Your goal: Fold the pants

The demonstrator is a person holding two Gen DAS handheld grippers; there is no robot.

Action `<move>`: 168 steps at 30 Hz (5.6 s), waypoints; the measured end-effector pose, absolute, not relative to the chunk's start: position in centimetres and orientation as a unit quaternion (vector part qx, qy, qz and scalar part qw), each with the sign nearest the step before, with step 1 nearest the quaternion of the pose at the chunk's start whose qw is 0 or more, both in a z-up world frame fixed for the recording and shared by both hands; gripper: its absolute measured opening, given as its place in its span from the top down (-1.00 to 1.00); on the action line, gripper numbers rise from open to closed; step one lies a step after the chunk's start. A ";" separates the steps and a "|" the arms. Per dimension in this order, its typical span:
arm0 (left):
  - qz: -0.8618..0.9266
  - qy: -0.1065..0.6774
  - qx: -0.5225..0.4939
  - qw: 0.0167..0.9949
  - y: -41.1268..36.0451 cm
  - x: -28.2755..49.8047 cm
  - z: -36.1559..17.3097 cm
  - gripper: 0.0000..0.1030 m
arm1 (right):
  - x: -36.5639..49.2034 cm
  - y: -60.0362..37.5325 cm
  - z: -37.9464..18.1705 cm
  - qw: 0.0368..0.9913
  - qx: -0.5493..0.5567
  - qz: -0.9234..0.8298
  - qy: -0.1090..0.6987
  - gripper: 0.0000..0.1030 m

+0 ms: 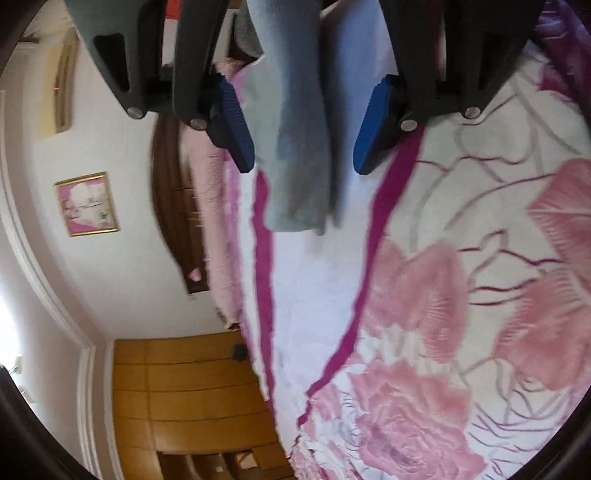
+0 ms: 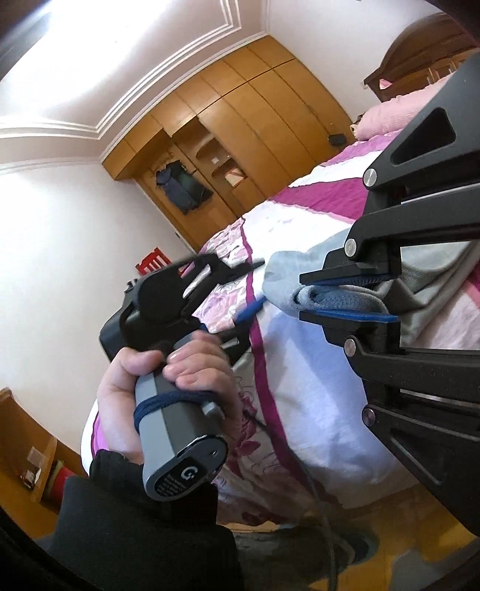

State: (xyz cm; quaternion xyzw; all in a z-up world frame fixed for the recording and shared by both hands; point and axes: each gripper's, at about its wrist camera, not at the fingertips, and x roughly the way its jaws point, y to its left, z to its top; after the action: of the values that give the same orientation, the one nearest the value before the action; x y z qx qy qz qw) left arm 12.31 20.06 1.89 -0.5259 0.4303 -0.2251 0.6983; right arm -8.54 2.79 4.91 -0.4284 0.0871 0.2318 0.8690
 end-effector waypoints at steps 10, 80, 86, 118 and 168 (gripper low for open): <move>-0.246 0.399 -0.515 0.718 17.1 11.6 4.7 0.86 | -7.5 -3.0 5.5 0.903 -0.356 0.202 0.132 0.77; -0.217 0.442 -0.270 0.828 0.7 7.6 5.0 0.47 | 9.7 -21.0 3.7 0.927 -0.022 0.117 0.355 0.65; -0.242 0.418 -0.161 0.861 -1.1 2.6 7.0 0.17 | 9.5 -21.9 4.2 0.926 0.024 0.118 0.358 0.15; -0.255 0.499 -0.109 0.821 -4.2 1.5 3.8 0.81 | 2.2 -23.5 8.1 0.954 0.063 0.136 0.261 0.08; -0.174 0.430 0.029 0.885 -8.5 5.7 4.6 0.80 | 2.2 -27.6 4.7 0.869 0.192 0.223 0.398 0.77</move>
State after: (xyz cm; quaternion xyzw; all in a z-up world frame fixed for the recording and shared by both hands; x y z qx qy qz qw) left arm 5.66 -8.49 4.60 0.0286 0.4303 -0.1743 0.8853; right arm 2.20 -27.61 4.71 0.1915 0.3985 0.2231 0.8688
